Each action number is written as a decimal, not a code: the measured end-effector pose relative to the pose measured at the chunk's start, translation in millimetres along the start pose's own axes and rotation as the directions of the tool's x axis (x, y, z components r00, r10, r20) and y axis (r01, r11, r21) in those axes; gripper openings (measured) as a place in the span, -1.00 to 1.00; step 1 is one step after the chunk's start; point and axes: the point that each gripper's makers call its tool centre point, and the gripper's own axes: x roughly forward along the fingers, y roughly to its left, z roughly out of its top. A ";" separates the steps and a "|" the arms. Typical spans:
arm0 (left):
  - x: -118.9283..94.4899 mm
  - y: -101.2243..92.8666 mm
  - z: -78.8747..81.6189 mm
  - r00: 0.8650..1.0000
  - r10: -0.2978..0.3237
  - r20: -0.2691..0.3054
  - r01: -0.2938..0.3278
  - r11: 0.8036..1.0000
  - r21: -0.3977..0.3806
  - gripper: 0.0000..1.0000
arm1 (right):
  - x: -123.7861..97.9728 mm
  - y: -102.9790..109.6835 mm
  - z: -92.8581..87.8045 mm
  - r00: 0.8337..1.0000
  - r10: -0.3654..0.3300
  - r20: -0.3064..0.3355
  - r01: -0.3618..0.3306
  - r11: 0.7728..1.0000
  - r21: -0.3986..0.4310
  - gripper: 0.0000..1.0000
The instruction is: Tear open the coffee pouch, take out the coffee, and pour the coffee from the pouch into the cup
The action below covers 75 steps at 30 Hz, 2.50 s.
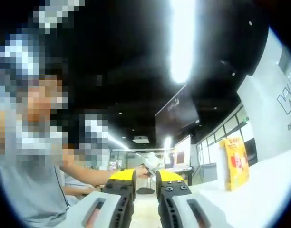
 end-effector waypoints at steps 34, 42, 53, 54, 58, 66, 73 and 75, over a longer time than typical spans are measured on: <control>21.0 14.0 -6.9 0.996 0.039 -0.074 -0.032 0.995 0.092 -0.89 | -1.1 -2.8 -0.5 1.000 -0.009 -0.007 0.009 1.000 -0.011 -0.64; 24.2 15.3 -0.2 0.999 0.045 -0.029 -0.042 0.993 0.110 -0.69 | -0.3 -0.9 -1.3 1.000 -0.008 -0.009 0.008 1.000 -0.015 -0.64; 18.0 8.3 5.1 0.999 0.046 0.005 -0.046 0.991 0.128 -0.58 | -0.7 -1.6 -1.1 1.000 -0.009 -0.009 0.009 1.000 -0.017 -0.64; 16.5 7.1 6.6 0.999 0.046 0.014 -0.048 0.990 0.131 -0.57 | -0.8 -1.6 -0.8 1.000 -0.010 -0.008 0.010 1.000 -0.017 -0.64; 13.4 1.2 16.8 0.998 0.036 0.060 -0.045 0.987 0.152 -0.49 | -1.1 -2.4 -0.8 1.000 -0.012 -0.009 0.011 1.000 -0.018 -0.64; -2.3 -24.7 46.1 0.978 -0.022 0.206 -0.012 0.987 0.161 -0.48 | -1.7 -3.3 0.1 1.000 -0.013 -0.007 0.013 1.000 -0.020 -0.64; -17.1 -53.4 64.2 0.932 -0.077 0.353 0.006 0.980 0.197 -0.50 | -0.4 -0.5 1.0 1.000 -0.012 -0.005 0.012 1.000 -0.025 -0.64; -16.6 -57.5 69.7 0.924 -0.098 0.370 0.027 0.981 0.192 -0.50 | -0.7 -1.0 1.5 1.000 -0.013 -0.003 0.013 1.000 -0.027 -0.64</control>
